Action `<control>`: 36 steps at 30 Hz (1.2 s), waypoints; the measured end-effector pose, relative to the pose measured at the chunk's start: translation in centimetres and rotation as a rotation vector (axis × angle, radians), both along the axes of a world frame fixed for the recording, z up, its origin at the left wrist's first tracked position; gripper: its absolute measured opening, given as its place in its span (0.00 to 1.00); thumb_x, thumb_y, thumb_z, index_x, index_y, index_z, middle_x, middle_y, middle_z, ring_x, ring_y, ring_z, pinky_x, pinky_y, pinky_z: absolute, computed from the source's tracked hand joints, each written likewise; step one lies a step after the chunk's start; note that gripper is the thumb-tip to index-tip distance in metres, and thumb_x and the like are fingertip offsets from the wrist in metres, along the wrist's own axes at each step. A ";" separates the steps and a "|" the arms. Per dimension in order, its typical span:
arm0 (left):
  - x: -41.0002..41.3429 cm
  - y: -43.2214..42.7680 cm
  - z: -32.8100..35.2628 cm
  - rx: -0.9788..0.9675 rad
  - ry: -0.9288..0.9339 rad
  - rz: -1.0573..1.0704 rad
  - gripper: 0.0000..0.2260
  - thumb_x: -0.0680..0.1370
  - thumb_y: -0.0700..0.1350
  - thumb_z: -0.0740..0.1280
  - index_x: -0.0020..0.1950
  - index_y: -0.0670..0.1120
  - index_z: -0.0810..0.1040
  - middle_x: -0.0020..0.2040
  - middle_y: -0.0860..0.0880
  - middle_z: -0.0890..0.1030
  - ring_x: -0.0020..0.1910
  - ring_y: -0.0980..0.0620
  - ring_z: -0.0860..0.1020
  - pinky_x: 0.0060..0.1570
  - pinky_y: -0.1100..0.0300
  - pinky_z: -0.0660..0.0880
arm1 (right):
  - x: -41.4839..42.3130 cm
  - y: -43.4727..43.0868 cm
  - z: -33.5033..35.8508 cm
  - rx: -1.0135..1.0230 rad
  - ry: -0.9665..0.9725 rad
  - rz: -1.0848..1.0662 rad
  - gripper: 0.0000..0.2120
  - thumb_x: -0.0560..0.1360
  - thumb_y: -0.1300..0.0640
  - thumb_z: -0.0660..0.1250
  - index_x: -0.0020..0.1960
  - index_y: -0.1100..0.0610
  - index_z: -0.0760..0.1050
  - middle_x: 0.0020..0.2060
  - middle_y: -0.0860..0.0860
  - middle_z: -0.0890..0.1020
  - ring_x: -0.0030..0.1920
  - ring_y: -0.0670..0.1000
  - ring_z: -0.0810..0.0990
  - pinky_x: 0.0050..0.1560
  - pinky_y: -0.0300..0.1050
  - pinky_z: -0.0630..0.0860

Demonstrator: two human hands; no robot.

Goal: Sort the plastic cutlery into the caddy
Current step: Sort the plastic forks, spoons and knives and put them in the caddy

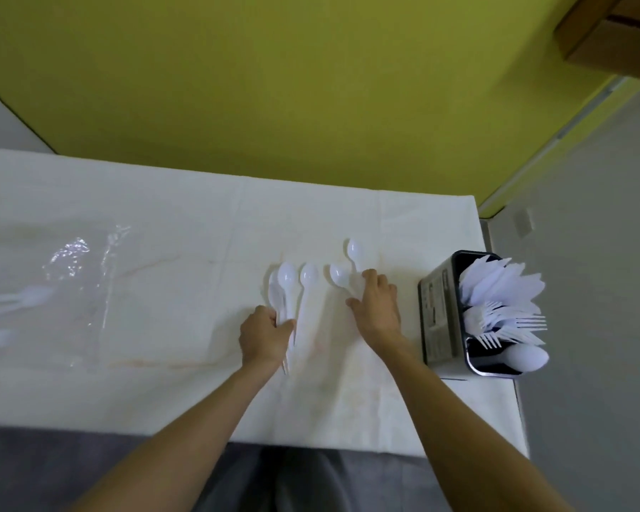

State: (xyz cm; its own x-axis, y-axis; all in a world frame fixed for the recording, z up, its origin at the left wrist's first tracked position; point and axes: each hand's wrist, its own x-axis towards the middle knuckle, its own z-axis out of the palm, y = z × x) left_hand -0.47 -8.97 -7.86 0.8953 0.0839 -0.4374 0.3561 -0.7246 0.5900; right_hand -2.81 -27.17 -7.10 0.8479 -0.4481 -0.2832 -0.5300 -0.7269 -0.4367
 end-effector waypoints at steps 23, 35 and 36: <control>2.6 6.4 0.1 -0.080 0.151 -0.020 0.11 0.70 0.41 0.68 0.35 0.43 0.66 0.33 0.46 0.71 0.33 0.49 0.69 0.32 0.60 0.63 | 3.2 7.9 0.4 0.303 0.131 -0.140 0.13 0.73 0.53 0.72 0.46 0.61 0.72 0.42 0.56 0.82 0.34 0.55 0.83 0.38 0.44 0.81; 5.0 1.9 1.6 0.009 0.141 -0.237 0.20 0.73 0.55 0.72 0.51 0.39 0.77 0.48 0.43 0.81 0.50 0.43 0.80 0.41 0.58 0.70 | -2.4 8.4 3.2 0.594 -0.056 -0.511 0.07 0.73 0.59 0.73 0.45 0.62 0.78 0.39 0.52 0.82 0.33 0.49 0.85 0.41 0.41 0.83; 4.9 1.5 1.6 0.047 0.122 -0.266 0.19 0.73 0.54 0.71 0.52 0.39 0.77 0.50 0.43 0.82 0.51 0.44 0.80 0.42 0.58 0.71 | -3.0 8.2 3.6 0.587 -0.091 -0.531 0.07 0.72 0.59 0.74 0.45 0.62 0.79 0.39 0.53 0.83 0.33 0.48 0.85 0.43 0.44 0.84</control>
